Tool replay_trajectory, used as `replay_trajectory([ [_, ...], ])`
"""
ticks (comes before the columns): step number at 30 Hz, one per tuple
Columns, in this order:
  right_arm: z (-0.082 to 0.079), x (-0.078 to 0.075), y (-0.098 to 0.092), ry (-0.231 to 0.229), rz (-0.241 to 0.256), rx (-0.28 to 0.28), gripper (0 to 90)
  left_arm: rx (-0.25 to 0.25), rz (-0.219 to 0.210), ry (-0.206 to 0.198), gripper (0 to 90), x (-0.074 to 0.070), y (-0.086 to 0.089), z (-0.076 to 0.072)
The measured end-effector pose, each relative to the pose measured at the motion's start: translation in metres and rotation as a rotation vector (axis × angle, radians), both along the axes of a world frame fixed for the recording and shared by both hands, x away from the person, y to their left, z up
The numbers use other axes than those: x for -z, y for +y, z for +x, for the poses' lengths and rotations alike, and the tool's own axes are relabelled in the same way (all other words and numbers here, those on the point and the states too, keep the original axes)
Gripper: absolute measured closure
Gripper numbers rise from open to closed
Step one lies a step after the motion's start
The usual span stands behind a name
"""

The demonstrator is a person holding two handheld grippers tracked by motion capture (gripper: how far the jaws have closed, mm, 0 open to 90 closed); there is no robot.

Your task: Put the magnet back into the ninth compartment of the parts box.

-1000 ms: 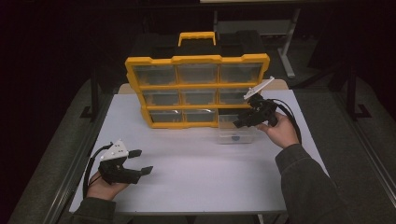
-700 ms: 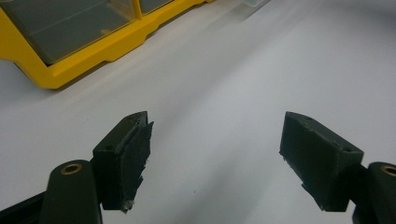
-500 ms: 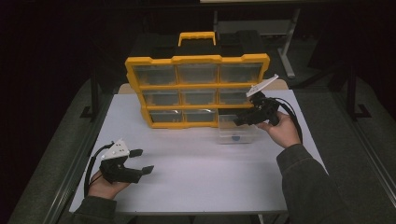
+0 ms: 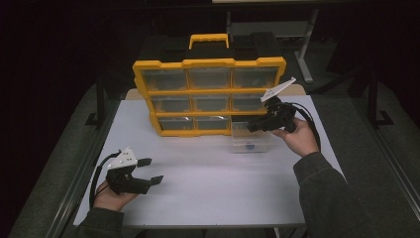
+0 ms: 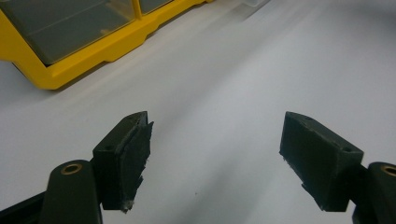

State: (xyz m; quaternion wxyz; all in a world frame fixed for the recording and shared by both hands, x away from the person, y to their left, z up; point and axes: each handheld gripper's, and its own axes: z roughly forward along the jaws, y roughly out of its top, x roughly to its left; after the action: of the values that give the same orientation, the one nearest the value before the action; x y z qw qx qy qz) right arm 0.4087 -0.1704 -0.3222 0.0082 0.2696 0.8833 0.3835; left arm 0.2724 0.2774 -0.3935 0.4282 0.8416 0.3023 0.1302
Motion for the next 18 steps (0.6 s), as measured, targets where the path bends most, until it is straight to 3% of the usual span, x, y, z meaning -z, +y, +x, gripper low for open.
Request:
replay_trajectory([
  [18,-0.014,-0.012,0.004,-0.008,0.02,-0.039,77.3,0.003,-0.002,-0.004,24.1,0.0,-0.003,0.003],
])
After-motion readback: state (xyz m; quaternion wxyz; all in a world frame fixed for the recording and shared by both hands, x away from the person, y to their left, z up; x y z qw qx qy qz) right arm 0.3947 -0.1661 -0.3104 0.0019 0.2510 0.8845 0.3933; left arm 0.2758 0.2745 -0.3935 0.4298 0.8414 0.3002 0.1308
